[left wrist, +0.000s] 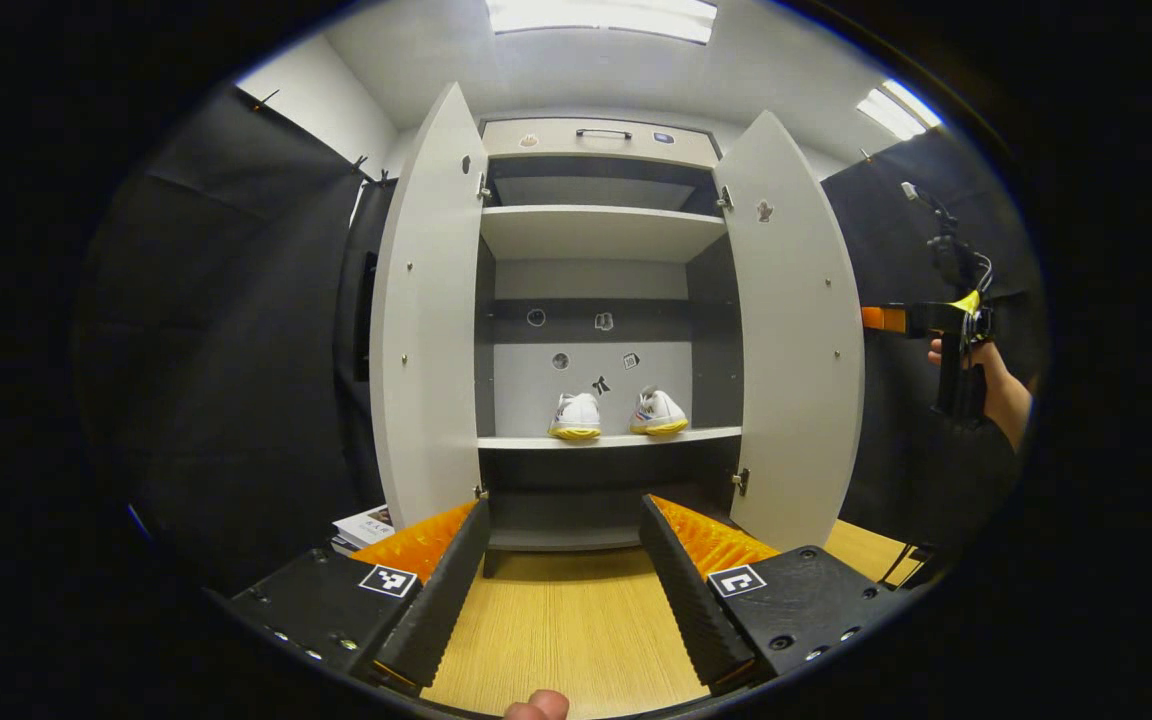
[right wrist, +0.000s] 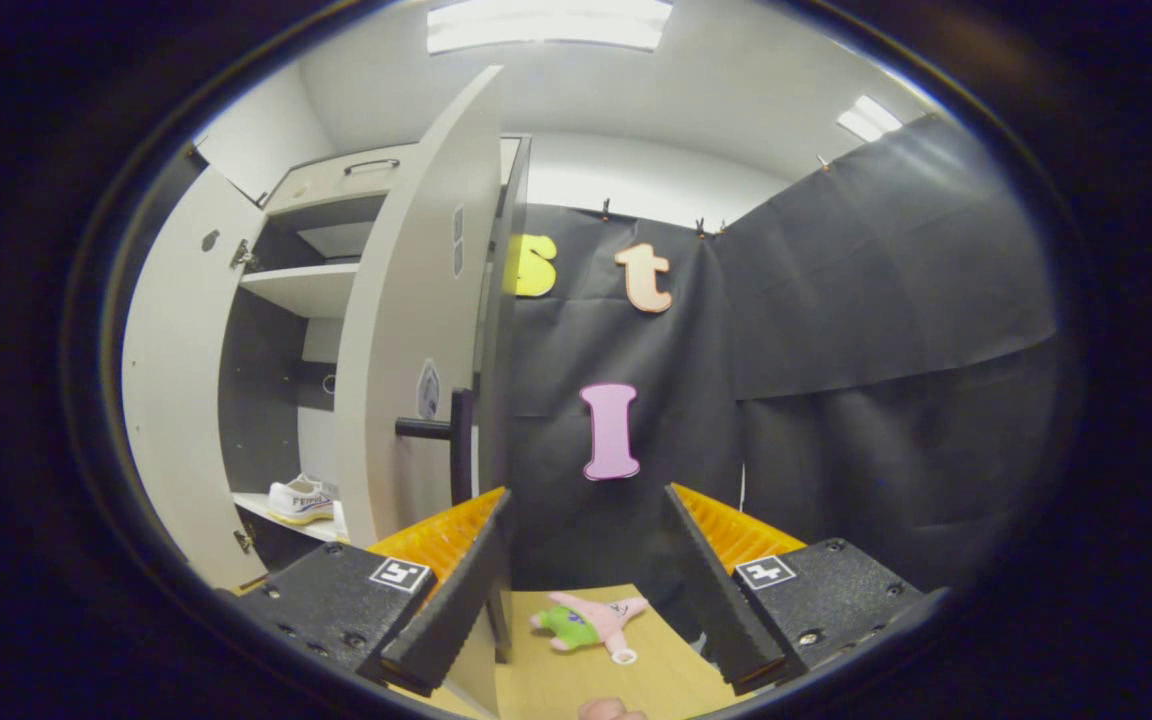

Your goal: Grab one shoe with the right hand and put it into the shoe cabinet, grab the other shoe with the left hand and put it into the shoe cabinet; then close the right door with the right hand and the left door with the left hand.

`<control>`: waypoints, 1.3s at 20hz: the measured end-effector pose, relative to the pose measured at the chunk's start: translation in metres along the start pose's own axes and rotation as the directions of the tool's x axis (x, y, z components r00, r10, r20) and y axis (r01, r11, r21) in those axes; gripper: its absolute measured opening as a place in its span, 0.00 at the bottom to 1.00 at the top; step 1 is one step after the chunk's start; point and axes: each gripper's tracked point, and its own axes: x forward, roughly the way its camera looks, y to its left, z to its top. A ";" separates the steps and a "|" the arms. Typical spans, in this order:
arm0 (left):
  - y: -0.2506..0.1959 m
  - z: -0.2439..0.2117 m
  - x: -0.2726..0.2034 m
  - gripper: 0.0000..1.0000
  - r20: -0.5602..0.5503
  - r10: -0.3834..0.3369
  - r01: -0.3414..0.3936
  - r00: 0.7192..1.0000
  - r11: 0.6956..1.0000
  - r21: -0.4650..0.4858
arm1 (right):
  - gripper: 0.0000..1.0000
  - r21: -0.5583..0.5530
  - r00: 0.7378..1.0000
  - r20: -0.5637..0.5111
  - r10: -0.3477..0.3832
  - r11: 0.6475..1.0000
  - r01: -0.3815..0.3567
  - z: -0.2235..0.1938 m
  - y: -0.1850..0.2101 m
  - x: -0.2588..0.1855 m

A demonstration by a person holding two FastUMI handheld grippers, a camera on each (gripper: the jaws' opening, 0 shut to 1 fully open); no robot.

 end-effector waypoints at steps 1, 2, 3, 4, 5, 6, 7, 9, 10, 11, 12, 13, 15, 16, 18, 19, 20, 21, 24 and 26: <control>-0.001 0.002 0.001 0.90 0.007 -0.009 0.009 1.000 1.000 0.002 | 0.96 0.016 1.000 0.001 0.013 1.000 -0.013 0.000 0.005 -0.002; -0.003 0.002 0.001 0.90 0.010 -0.017 0.017 1.000 1.000 0.005 | 0.96 0.035 0.999 0.001 0.032 0.999 -0.032 0.000 0.013 -0.002; -0.005 0.003 0.002 0.90 0.010 -0.025 0.025 1.000 1.000 0.011 | 0.96 0.051 0.998 -0.002 0.056 0.997 -0.056 -0.003 0.023 -0.003; -0.007 0.002 0.002 0.90 0.008 -0.031 0.031 0.999 0.999 0.018 | 0.96 0.055 0.997 0.000 0.081 0.995 -0.081 -0.005 0.037 -0.007; -0.008 0.002 0.002 0.90 0.008 -0.037 0.037 0.999 0.999 0.023 | 0.96 0.048 0.995 0.002 0.102 0.994 -0.102 -0.005 0.049 -0.008; -0.008 0.002 0.001 0.90 0.009 -0.038 0.037 0.999 0.999 0.027 | 0.97 0.037 0.992 0.010 0.125 0.991 -0.125 -0.003 0.063 -0.009; -0.008 0.001 0.001 0.90 0.006 -0.037 0.036 0.999 0.999 0.028 | 0.97 0.028 0.990 0.014 0.142 0.989 -0.142 -0.003 0.077 -0.009; -0.005 -0.001 0.001 0.90 0.000 -0.037 0.037 0.999 0.999 0.024 | 0.92 0.034 0.983 0.010 0.182 0.983 -0.183 -0.004 0.103 -0.006; -0.004 -0.003 0.000 0.90 -0.005 -0.035 0.035 0.999 0.999 0.024 | 0.97 0.040 0.980 0.006 0.197 0.980 -0.197 -0.004 0.116 -0.003; -0.003 -0.004 -0.001 0.90 -0.009 -0.032 0.032 0.999 0.999 0.025 | 0.97 0.043 0.978 0.005 0.210 0.977 -0.210 -0.004 0.127 0.001; -0.001 -0.004 -0.002 0.90 -0.008 -0.029 0.029 1.000 0.999 0.027 | 0.97 0.040 0.975 0.011 0.222 0.974 -0.222 -0.002 0.137 0.006; 0.002 -0.003 -0.002 0.90 -0.006 -0.023 0.023 1.000 0.999 0.029 | 0.97 0.037 0.973 0.016 0.230 0.972 -0.230 0.000 0.148 0.011; 0.007 -0.006 -0.003 0.90 -0.015 -0.012 0.013 1.000 0.999 0.031 | 0.94 0.029 0.971 0.024 0.236 0.971 -0.237 0.004 0.162 0.018; 0.010 -0.007 -0.004 0.90 -0.017 -0.008 0.009 1.000 0.999 0.031 | 0.98 0.024 0.971 0.030 0.239 0.970 -0.240 0.008 0.167 0.019; 0.015 -0.007 -0.006 0.90 -0.021 0.006 -0.005 1.000 1.000 0.029 | 0.99 0.019 0.967 0.041 0.250 0.968 -0.251 0.012 0.174 0.012; 0.017 -0.008 -0.006 0.90 -0.022 0.011 -0.011 1.000 1.000 0.028 | 0.94 0.018 0.966 0.042 0.256 0.966 -0.257 0.012 0.175 0.005; 0.020 -0.007 -0.005 0.90 -0.021 0.017 -0.016 1.000 1.000 0.027 | 0.94 0.019 0.965 0.046 0.257 0.966 -0.258 0.011 0.174 -0.004; 0.023 -0.007 -0.005 0.90 -0.018 0.026 -0.026 0.999 0.999 0.027 | 0.94 0.022 0.966 0.048 0.256 0.966 -0.257 0.009 0.172 -0.016; 0.036 -0.002 -0.001 0.90 -0.014 0.041 -0.041 0.999 0.999 0.014 | 0.94 0.036 0.963 0.033 0.268 0.963 -0.269 -0.013 0.168 -0.063; 0.050 0.006 0.000 0.90 -0.011 0.063 -0.063 0.998 0.998 0.021 | 0.98 0.030 0.972 0.001 0.236 0.971 -0.236 -0.043 0.155 -0.095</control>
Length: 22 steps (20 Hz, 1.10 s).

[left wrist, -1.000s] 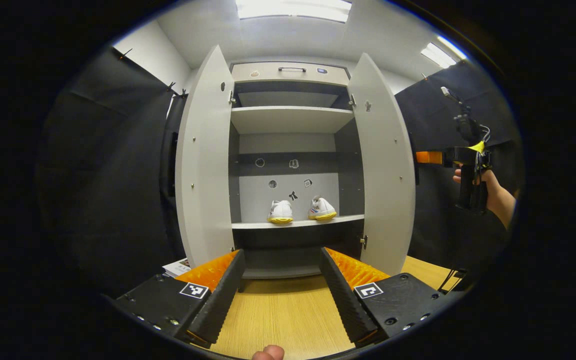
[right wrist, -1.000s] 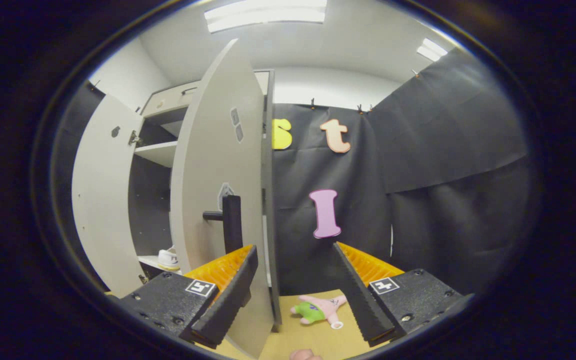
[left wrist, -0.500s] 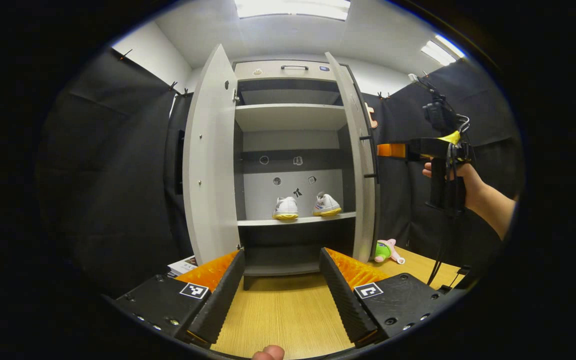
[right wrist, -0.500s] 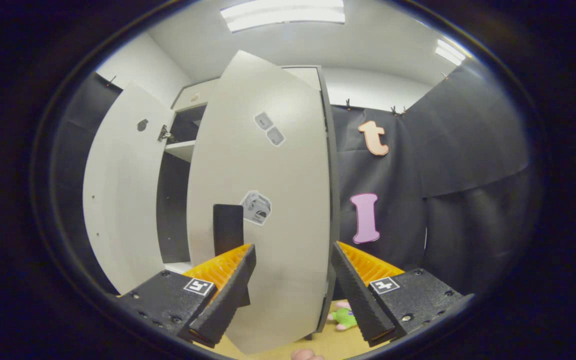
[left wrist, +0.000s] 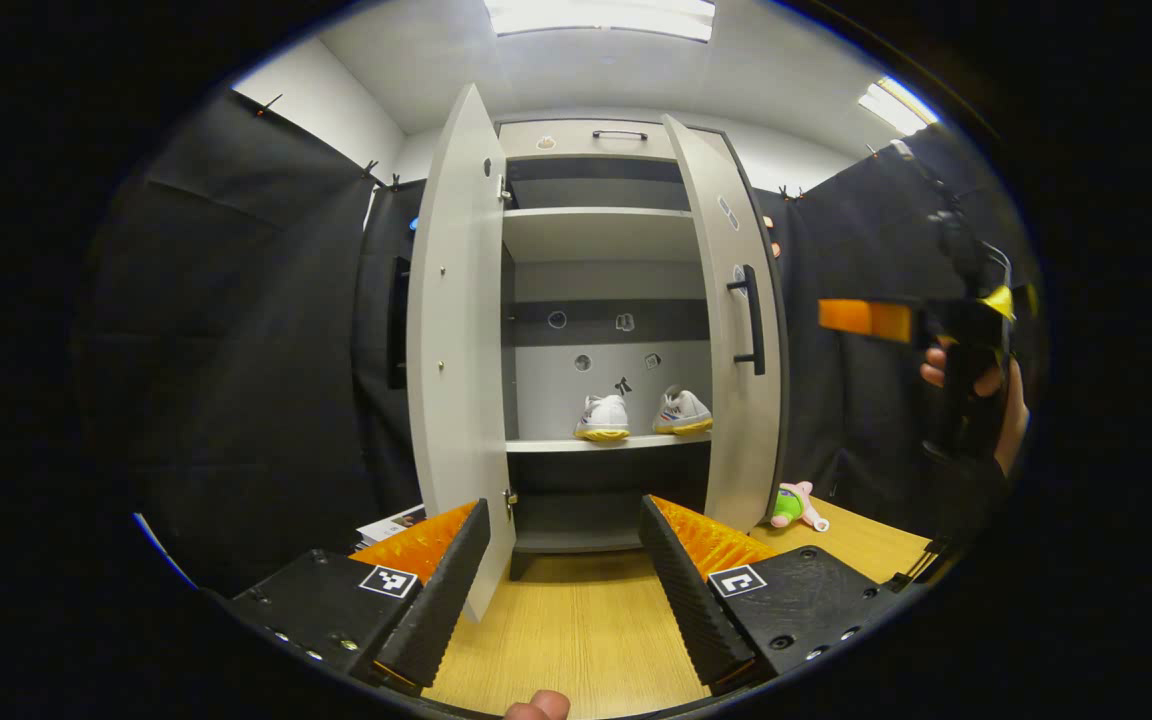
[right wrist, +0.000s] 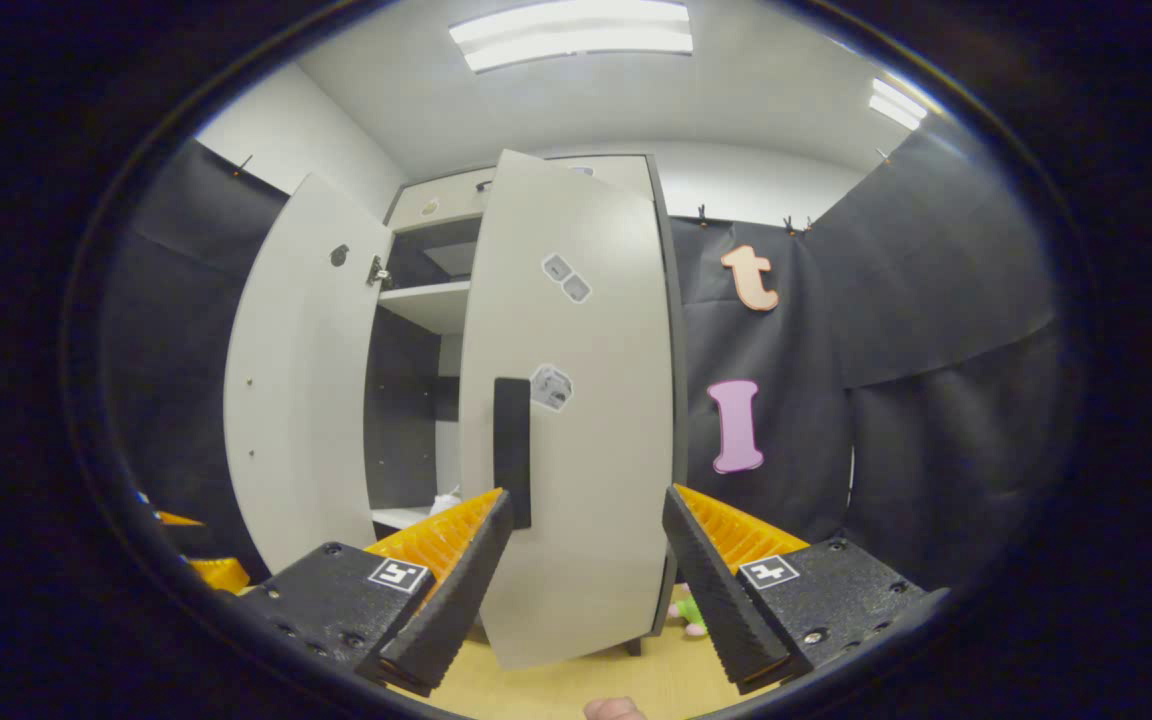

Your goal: Grab one shoe with the right hand and put it into the shoe cabinet, grab the other shoe with the left hand and put it into the shoe cabinet; then close the right door with the right hand and the left door with the left hand.

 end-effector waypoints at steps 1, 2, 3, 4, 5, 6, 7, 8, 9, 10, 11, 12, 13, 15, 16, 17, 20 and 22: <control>0.010 0.007 0.001 0.90 0.008 0.022 -0.022 1.000 1.000 0.011 | 0.98 -0.005 1.000 0.000 -0.007 1.000 0.007 -0.011 0.000 -0.016; 0.022 0.013 0.004 0.90 0.011 0.041 -0.041 0.999 0.999 0.024 | 0.98 -0.025 1.000 0.001 -0.010 1.000 0.010 -0.019 -0.001 -0.028; 0.035 0.020 0.008 0.92 0.012 0.063 -0.063 0.998 0.997 0.034 | 0.98 -0.048 1.000 -0.004 -0.022 0.999 0.022 -0.029 -0.004 -0.037; 0.047 0.026 0.011 0.93 0.007 0.076 -0.076 0.997 0.997 0.035 | 1.00 -0.063 1.000 -0.021 -0.023 0.998 0.022 -0.038 -0.003 -0.044; 0.058 0.035 0.015 0.93 0.011 0.082 -0.082 0.997 0.996 0.036 | 0.98 -0.071 0.999 -0.046 -0.013 0.997 0.010 -0.046 -0.001 -0.048; 0.071 0.043 0.018 0.93 0.010 0.095 -0.095 0.995 0.995 0.034 | 0.98 -0.068 0.998 -0.069 -0.007 0.998 0.002 -0.052 0.000 -0.050; 0.084 0.047 0.022 0.93 0.001 0.103 -0.103 0.995 0.995 0.020 | 0.98 -0.054 0.997 -0.078 0.002 0.999 -0.006 -0.054 0.002 -0.052; 0.096 0.053 0.027 0.93 -0.004 0.112 -0.112 0.994 0.994 0.000 | 0.98 -0.040 0.996 -0.083 0.008 0.999 -0.011 -0.055 0.003 -0.053; 0.111 0.056 0.031 0.93 -0.014 0.133 -0.133 0.991 0.991 -0.010 | 0.98 -0.030 0.996 -0.084 0.008 0.999 -0.011 -0.055 0.003 -0.053; 0.128 0.062 0.037 0.93 -0.018 0.160 -0.160 0.987 0.987 -0.006 | 0.98 -0.025 0.997 -0.083 0.006 1.000 -0.008 -0.056 0.003 -0.053; 0.149 0.067 0.041 0.93 -0.022 0.198 -0.198 0.980 0.980 0.003 | 0.98 -0.024 0.997 -0.081 0.008 1.000 -0.010 -0.056 0.004 -0.053; 0.166 0.069 0.046 0.93 -0.023 0.226 -0.226 0.974 0.974 0.013 | 0.98 -0.025 0.997 -0.078 0.012 1.000 -0.014 -0.055 0.006 -0.053; 0.180 0.073 0.052 0.93 -0.021 0.250 -0.250 0.968 0.968 0.018 | 0.98 -0.032 0.997 -0.075 0.010 0.999 -0.012 -0.054 0.006 -0.053; 0.203 0.073 0.066 0.93 -0.031 0.284 -0.283 0.958 0.959 0.014 | 0.98 -0.041 0.997 -0.071 0.009 0.999 -0.011 -0.053 0.005 -0.053; 0.212 0.071 0.073 0.93 -0.039 0.297 -0.297 0.954 0.955 0.007 | 0.98 -0.040 0.998 -0.069 0.009 0.999 -0.012 -0.052 0.005 -0.053; 0.218 0.072 0.080 0.93 -0.043 0.303 -0.304 0.952 0.953 -0.005 | 0.98 -0.038 0.998 -0.066 0.007 0.999 -0.010 -0.051 0.004 -0.053; 0.237 0.077 0.106 0.93 -0.050 0.310 -0.311 0.950 0.950 -0.022 | 0.98 -0.031 0.998 -0.062 -0.007 1.000 0.005 -0.049 -0.002 -0.053; 0.235 0.080 0.121 0.93 -0.051 0.280 -0.282 0.958 0.959 -0.031 | 0.98 -0.027 0.998 -0.064 -0.018 1.000 0.016 -0.050 -0.006 -0.053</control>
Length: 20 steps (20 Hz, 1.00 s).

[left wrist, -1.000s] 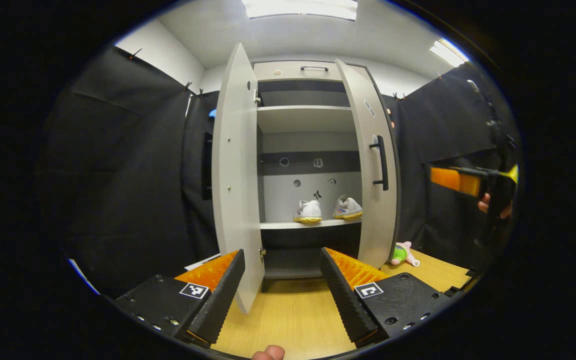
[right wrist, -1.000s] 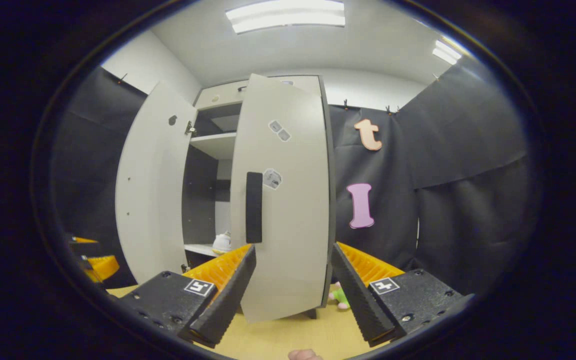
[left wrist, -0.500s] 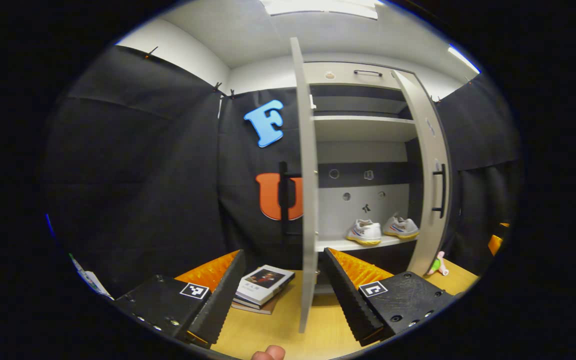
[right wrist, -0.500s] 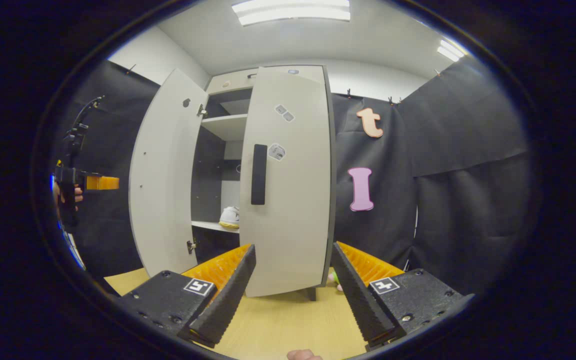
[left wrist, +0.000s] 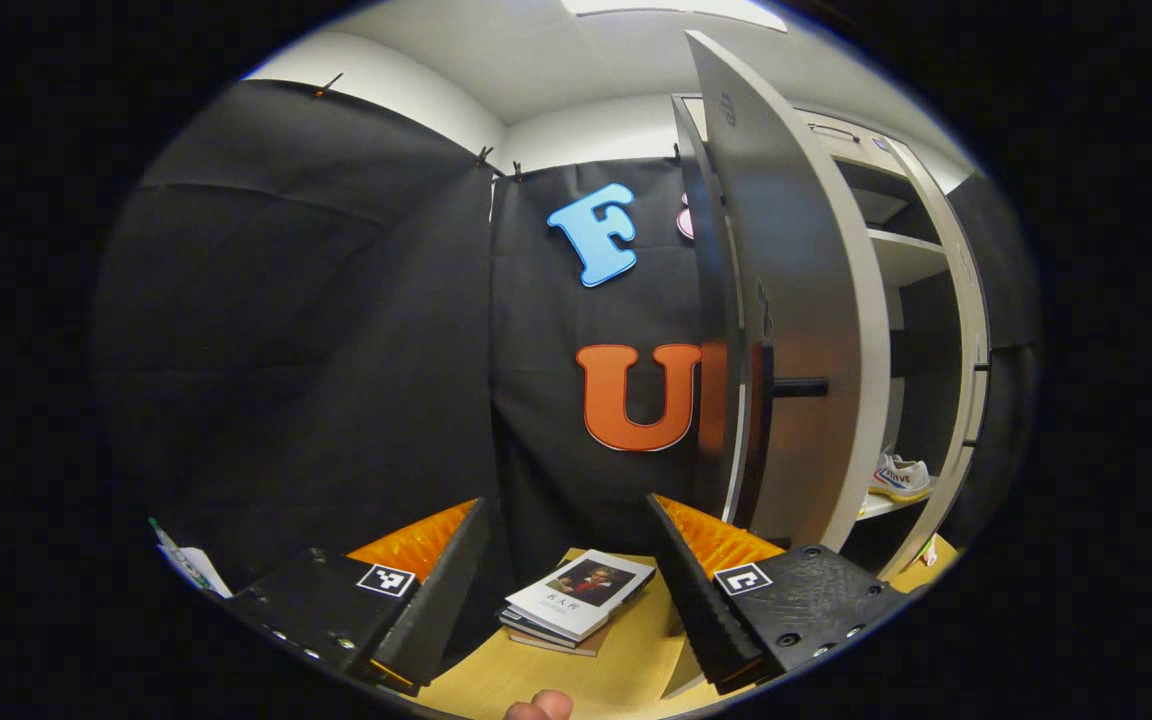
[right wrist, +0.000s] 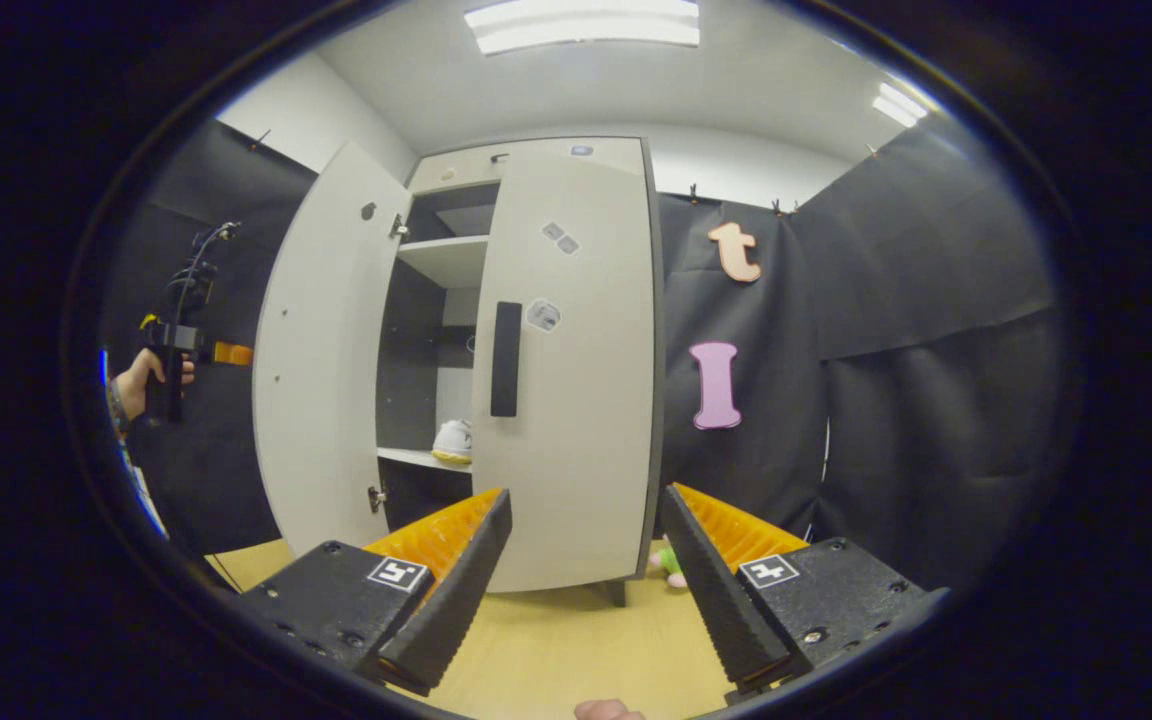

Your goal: Grab one shoe with the right hand and put it into the shoe cabinet, grab the other shoe with the left hand and put it into the shoe cabinet; then close the right door with the right hand and the left door with the left hand.

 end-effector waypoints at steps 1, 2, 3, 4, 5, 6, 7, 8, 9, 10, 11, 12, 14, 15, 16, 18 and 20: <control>-0.005 0.001 0.005 0.93 0.000 -0.016 0.016 1.000 1.000 0.004 | 0.98 0.000 1.000 -0.002 -0.007 1.000 0.007 0.000 -0.002 0.000; -0.011 0.002 0.008 0.93 -0.001 -0.034 0.034 0.999 0.999 0.010 | 0.98 0.001 1.000 -0.005 -0.015 1.000 0.015 -0.002 -0.005 0.000; -0.011 0.003 0.009 0.93 0.003 -0.028 0.028 1.000 0.999 0.027 | 0.94 0.006 1.000 -0.007 -0.020 1.000 0.021 -0.003 -0.007 0.000; -0.011 0.006 0.009 0.93 0.016 -0.030 0.030 0.999 0.999 0.035 | 0.94 0.010 1.000 -0.010 -0.023 1.000 0.023 -0.005 -0.007 0.001; -0.014 0.004 0.010 0.89 0.013 -0.043 0.043 0.999 0.999 0.026 | 0.94 0.013 1.000 -0.014 -0.024 1.000 0.024 -0.006 -0.008 0.002; -0.016 0.003 0.009 0.88 0.009 -0.056 0.056 0.998 0.998 0.007 | 0.98 0.016 1.000 -0.019 -0.023 1.000 0.024 -0.008 -0.007 0.004; -0.017 0.001 0.010 0.89 -0.002 -0.061 0.061 0.998 0.998 -0.010 | 0.98 0.019 1.000 -0.020 -0.022 1.000 0.022 -0.007 -0.007 0.005; -0.018 0.001 0.010 0.88 -0.002 -0.061 0.061 0.998 0.998 -0.017 | 0.98 0.025 1.000 -0.016 -0.020 0.999 0.021 -0.005 -0.006 0.008; -0.020 0.002 0.009 0.88 0.001 -0.062 0.062 0.998 0.998 -0.013 | 0.98 0.030 1.000 -0.011 -0.016 0.999 0.016 -0.003 -0.004 0.010; -0.023 0.003 0.008 0.89 0.008 -0.064 0.064 0.998 0.998 -0.005 | 0.98 0.033 1.000 -0.004 -0.010 0.999 0.010 -0.001 -0.002 0.011; -0.029 0.004 0.005 0.90 0.012 -0.072 0.072 0.997 0.997 0.004 | 0.98 0.031 1.000 0.002 -0.007 0.999 0.006 0.001 0.000 0.011; -0.037 0.004 0.002 0.91 0.018 -0.091 0.091 0.996 0.996 0.008 | 0.98 0.026 1.000 0.008 -0.005 1.000 0.004 0.002 0.001 0.011; -0.059 0.004 -0.002 0.92 0.019 -0.140 0.140 0.990 0.990 0.001 | 0.98 0.015 1.000 0.013 -0.001 1.000 0.001 0.002 0.002 0.012; -0.069 0.004 -0.005 0.92 0.021 -0.161 0.161 0.987 0.987 0.000 | 0.98 0.011 1.000 0.013 -0.002 1.000 0.001 0.003 0.001 0.012; -0.078 0.005 -0.007 0.92 0.028 -0.174 0.174 0.984 0.985 -0.001 | 0.98 0.009 1.000 0.012 -0.003 1.000 0.003 0.002 0.000 0.013; -0.096 0.004 -0.010 0.92 0.035 -0.195 0.196 0.980 0.981 -0.009 | 0.98 0.013 1.000 0.008 -0.006 1.000 0.006 0.002 -0.004 0.013; -0.116 0.003 -0.007 0.92 0.033 -0.231 0.231 0.972 0.972 -0.027 | 0.98 0.018 1.000 0.001 -0.016 1.000 0.016 -0.001 -0.009 0.012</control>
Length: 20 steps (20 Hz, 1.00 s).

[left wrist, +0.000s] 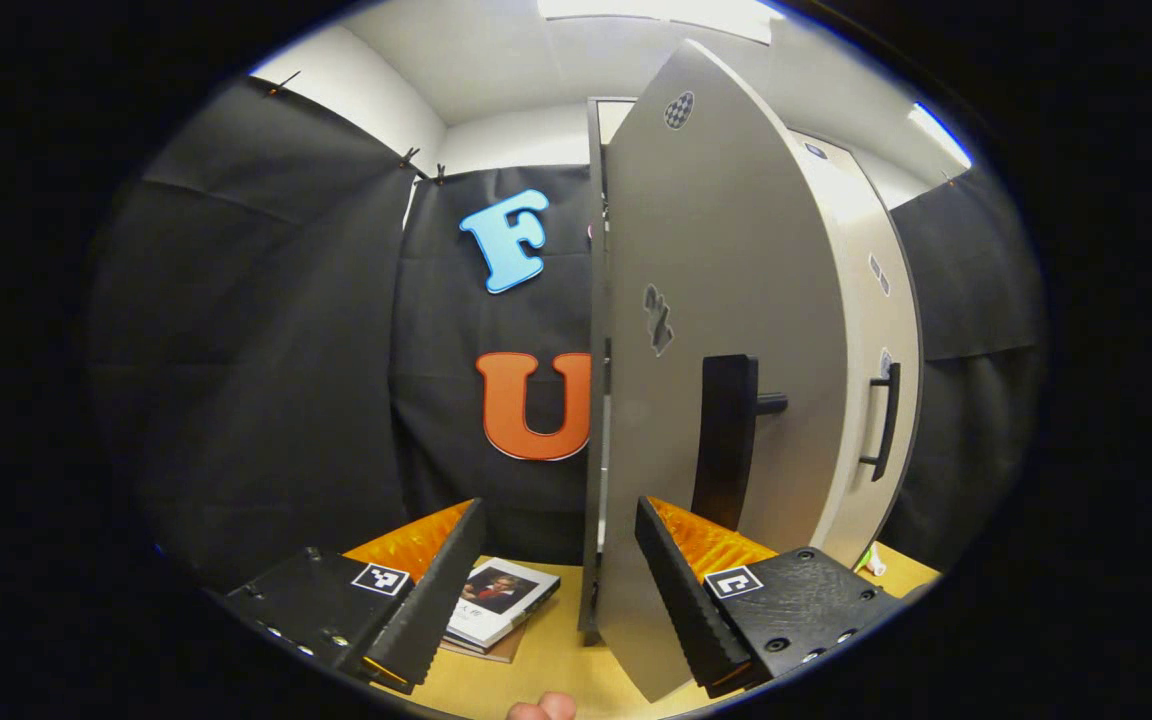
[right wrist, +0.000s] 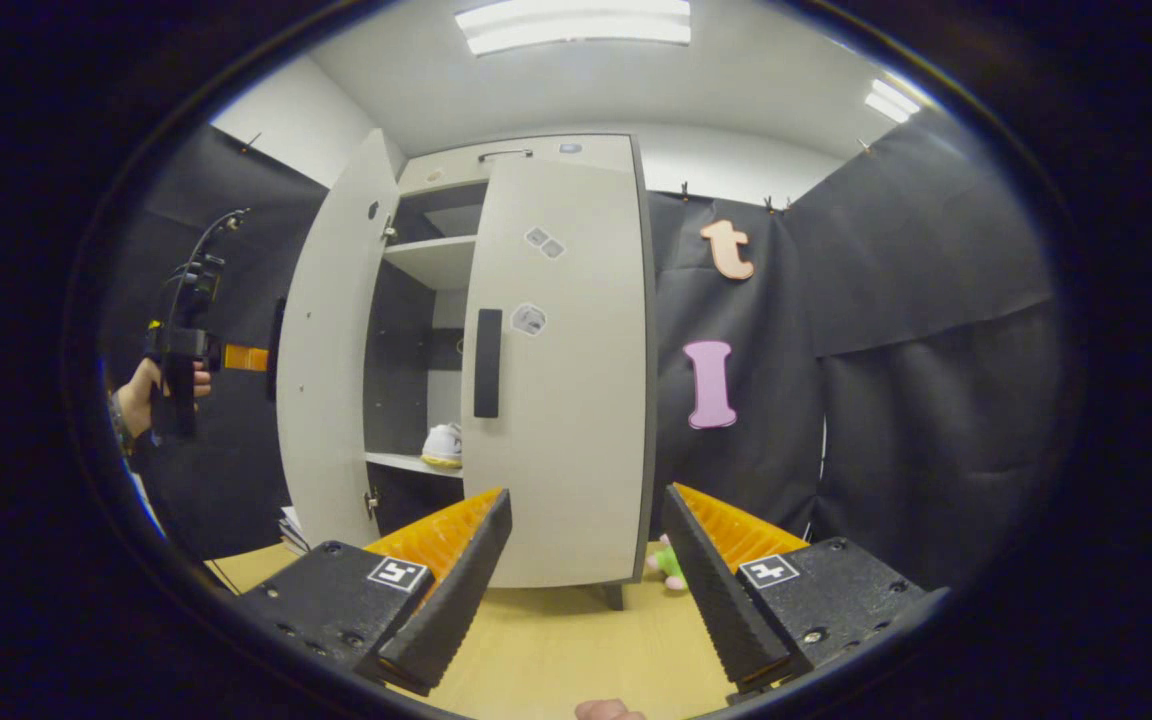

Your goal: Grab one shoe with the right hand and put it into the shoe cabinet, grab the other shoe with the left hand and put it into the shoe cabinet; then close the right door with the right hand and the left door with the left hand.

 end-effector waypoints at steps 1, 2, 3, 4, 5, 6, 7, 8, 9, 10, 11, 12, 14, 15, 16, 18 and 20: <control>-0.012 -0.001 0.004 0.92 -0.003 -0.023 0.023 1.000 1.000 -0.012 | 0.94 0.002 1.000 0.000 -0.004 1.000 0.004 0.000 -0.002 -0.001; -0.025 -0.001 0.008 0.92 -0.004 -0.047 0.047 0.999 0.999 -0.017 | 0.98 0.003 1.000 0.000 -0.012 1.000 0.012 0.000 -0.007 -0.001; -0.038 0.001 0.012 0.92 -0.001 -0.069 0.069 0.998 0.997 -0.018 | 0.98 0.003 1.000 0.002 -0.021 1.000 0.021 0.001 -0.011 -0.002; -0.053 0.000 0.018 0.92 -0.001 -0.097 0.097 0.995 0.995 -0.019 | 0.98 0.005 1.000 0.004 -0.030 1.000 0.030 0.001 -0.015 -0.003; -0.070 0.000 0.026 0.92 0.001 -0.125 0.125 0.992 0.992 -0.019 | 0.98 0.008 0.999 0.002 -0.039 0.999 0.039 0.000 -0.019 -0.005; -0.081 0.001 0.032 0.92 0.003 -0.135 0.135 0.991 0.991 -0.016 | 0.98 0.011 0.999 -0.003 -0.049 0.999 0.049 -0.003 -0.023 -0.008; -0.086 0.000 0.037 0.92 0.003 -0.128 0.128 0.992 0.992 -0.009 | 0.98 0.015 0.998 -0.009 -0.059 0.998 0.059 -0.005 -0.025 -0.011; -0.090 -0.002 0.039 0.92 0.005 -0.118 0.118 0.993 0.993 -0.009 | 0.98 0.020 0.998 -0.012 -0.066 0.998 0.066 -0.006 -0.028 -0.012; -0.097 -0.003 0.040 0.92 0.012 -0.124 0.124 0.992 0.992 -0.020 | 0.98 0.021 0.997 -0.015 -0.073 0.997 0.073 -0.008 -0.032 -0.013; -0.103 -0.002 0.038 0.82 0.025 -0.123 0.124 0.992 0.992 -0.026 | 0.98 0.017 0.996 -0.020 -0.082 0.996 0.082 -0.009 -0.037 -0.013; -0.101 0.001 0.037 0.92 0.039 -0.108 0.108 0.993 0.994 -0.013 | 0.98 0.011 0.996 -0.027 -0.090 0.996 0.090 -0.011 -0.040 -0.013; -0.102 0.005 0.033 0.89 0.050 -0.111 0.112 0.993 0.994 -0.009 | 0.98 0.008 0.995 -0.035 -0.093 0.996 0.093 -0.014 -0.042 -0.012; -0.111 0.007 0.017 0.92 0.071 -0.134 0.137 0.988 0.990 -0.036 | 0.98 0.011 0.995 -0.048 -0.088 0.996 0.088 -0.018 -0.042 -0.010; -0.118 0.008 0.009 0.93 0.077 -0.152 0.156 0.985 0.986 -0.050 | 0.98 0.016 0.995 -0.052 -0.082 0.996 0.083 -0.018 -0.041 -0.008; -0.124 0.009 -0.001 1.00 0.081 -0.166 0.171 0.983 0.984 -0.059 | 0.98 0.021 0.996 -0.055 -0.072 0.997 0.073 -0.018 -0.038 -0.006; -0.131 0.008 -0.021 0.93 0.088 -0.179 0.183 0.980 0.982 -0.037 | 0.98 0.024 0.997 -0.051 -0.051 0.998 0.052 -0.017 -0.031 -0.004; -0.134 0.002 -0.042 0.93 0.096 -0.170 0.170 0.981 0.985 0.009 | 0.98 0.017 0.999 -0.043 -0.027 0.999 0.028 -0.014 -0.021 -0.001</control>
